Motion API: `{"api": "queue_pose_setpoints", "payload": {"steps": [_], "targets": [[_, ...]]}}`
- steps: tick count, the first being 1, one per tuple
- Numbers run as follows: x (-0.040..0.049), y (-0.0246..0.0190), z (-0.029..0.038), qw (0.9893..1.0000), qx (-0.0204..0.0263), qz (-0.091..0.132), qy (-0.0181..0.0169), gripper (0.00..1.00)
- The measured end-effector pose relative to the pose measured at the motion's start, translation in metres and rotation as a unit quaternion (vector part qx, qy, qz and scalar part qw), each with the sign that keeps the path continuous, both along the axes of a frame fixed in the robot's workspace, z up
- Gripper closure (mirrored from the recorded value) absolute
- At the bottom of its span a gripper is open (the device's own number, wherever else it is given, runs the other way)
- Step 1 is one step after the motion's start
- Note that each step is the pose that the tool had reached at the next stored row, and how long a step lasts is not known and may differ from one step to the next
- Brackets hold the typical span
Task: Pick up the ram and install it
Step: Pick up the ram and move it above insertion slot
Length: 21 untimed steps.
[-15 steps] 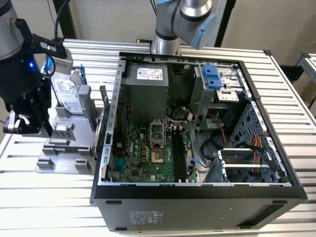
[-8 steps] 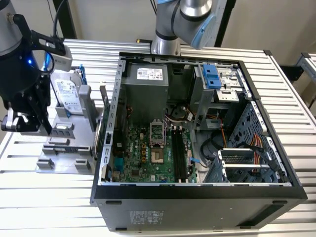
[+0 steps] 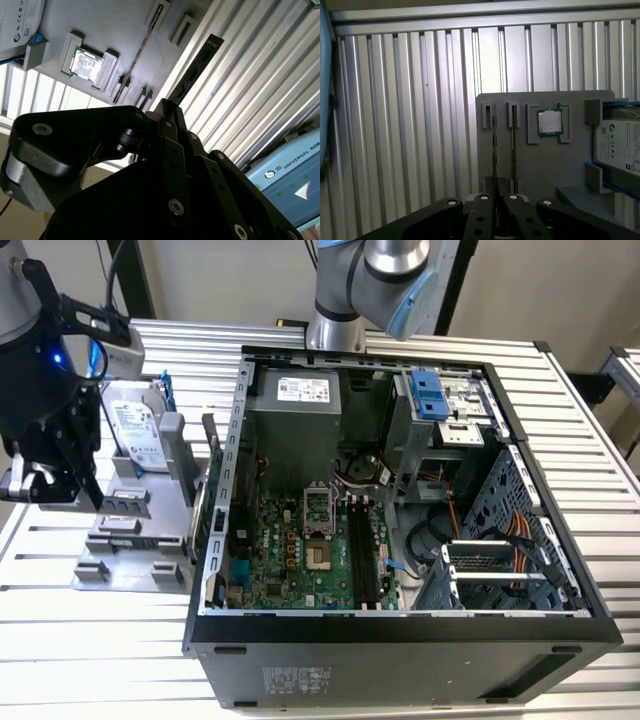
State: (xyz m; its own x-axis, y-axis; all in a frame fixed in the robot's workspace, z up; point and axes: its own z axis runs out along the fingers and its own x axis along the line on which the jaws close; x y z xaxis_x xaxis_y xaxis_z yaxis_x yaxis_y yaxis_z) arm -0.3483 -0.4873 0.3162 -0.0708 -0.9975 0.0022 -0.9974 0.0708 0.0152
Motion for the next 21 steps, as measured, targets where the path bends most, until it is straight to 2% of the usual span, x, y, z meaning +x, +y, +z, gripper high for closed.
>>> {"api": "queue_pose_setpoints", "payload": {"steps": [21], "targets": [[0.0,0.0,0.0122,1.0,0.0,0.0,0.0,1.0]]}}
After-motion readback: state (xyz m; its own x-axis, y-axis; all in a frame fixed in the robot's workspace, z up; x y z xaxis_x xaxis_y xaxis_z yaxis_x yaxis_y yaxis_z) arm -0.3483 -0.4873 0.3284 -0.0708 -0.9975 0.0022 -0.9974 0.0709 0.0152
